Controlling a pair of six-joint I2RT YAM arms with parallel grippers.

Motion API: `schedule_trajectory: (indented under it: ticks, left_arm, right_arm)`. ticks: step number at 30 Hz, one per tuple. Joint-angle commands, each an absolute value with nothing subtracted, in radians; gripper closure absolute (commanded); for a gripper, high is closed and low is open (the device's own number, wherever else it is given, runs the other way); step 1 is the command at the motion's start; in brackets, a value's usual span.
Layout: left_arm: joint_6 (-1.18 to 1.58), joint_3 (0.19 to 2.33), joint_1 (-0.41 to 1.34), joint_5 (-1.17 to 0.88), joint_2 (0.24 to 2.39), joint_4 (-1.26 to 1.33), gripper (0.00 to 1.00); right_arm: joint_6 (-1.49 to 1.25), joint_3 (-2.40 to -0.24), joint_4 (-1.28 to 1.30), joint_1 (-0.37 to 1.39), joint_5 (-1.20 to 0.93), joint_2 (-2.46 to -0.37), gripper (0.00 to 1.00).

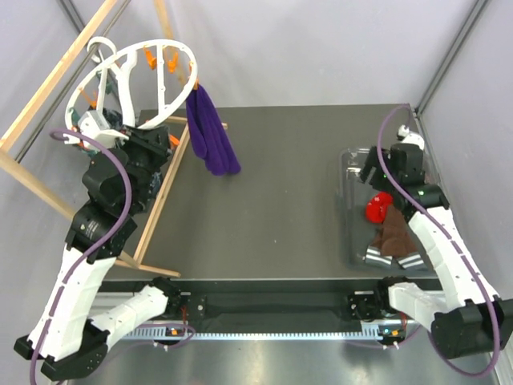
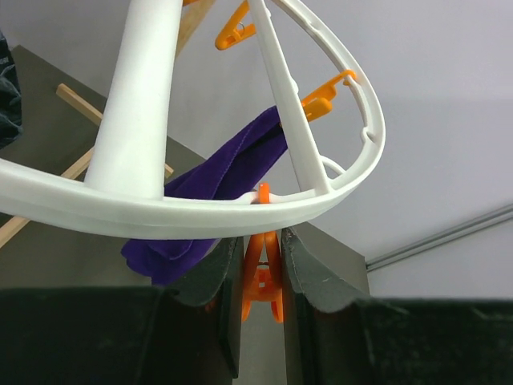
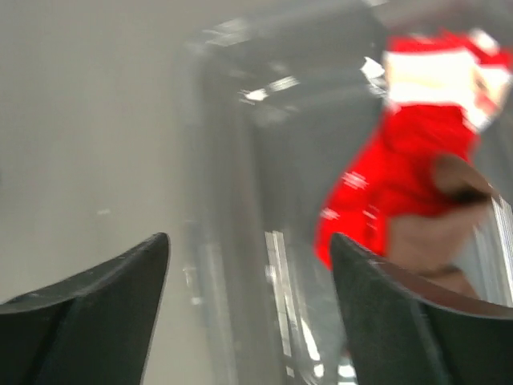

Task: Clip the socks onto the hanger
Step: Open the clamp at the hanger.

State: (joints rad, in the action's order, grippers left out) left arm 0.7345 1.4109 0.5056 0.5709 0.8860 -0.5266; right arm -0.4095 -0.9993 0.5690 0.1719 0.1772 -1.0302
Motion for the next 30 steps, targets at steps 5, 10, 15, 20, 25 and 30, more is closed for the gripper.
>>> schedule_trajectory:
  ticks: [5, 10, 15, 20, 25, 30]
  left_arm:
    - [0.710, 1.373, 0.506, 0.493, 0.882, -0.443, 1.00]
    - [0.709, 1.373, 0.506, 0.440, 0.897, -0.442, 1.00]
    - [0.706, 1.355, 0.506, 0.417, 0.894, -0.437, 1.00]
    - [0.690, 1.350, 0.506, 0.414, 0.894, -0.433, 1.00]
    - [0.690, 1.342, 0.506, 0.411, 0.888, -0.429, 1.00]
    - [0.684, 1.353, 0.506, 0.419, 0.890, -0.430, 1.00]
  right_arm:
    - [-0.439, -0.904, 0.542, -0.060, 0.221, -1.084, 0.35]
    - [-0.459, -0.942, 0.509, -0.162, 0.228, -1.241, 0.57]
    - [-0.433, -0.977, 0.459, -0.207, 0.212, -1.347, 0.57]
    - [-0.405, -1.038, 0.365, -0.207, 0.155, -1.442, 0.53]
    - [-0.380, -1.112, 0.322, -0.203, 0.143, -1.580, 0.49]
    - [-0.373, -1.178, 0.325, -0.202, 0.192, -1.699, 0.48]
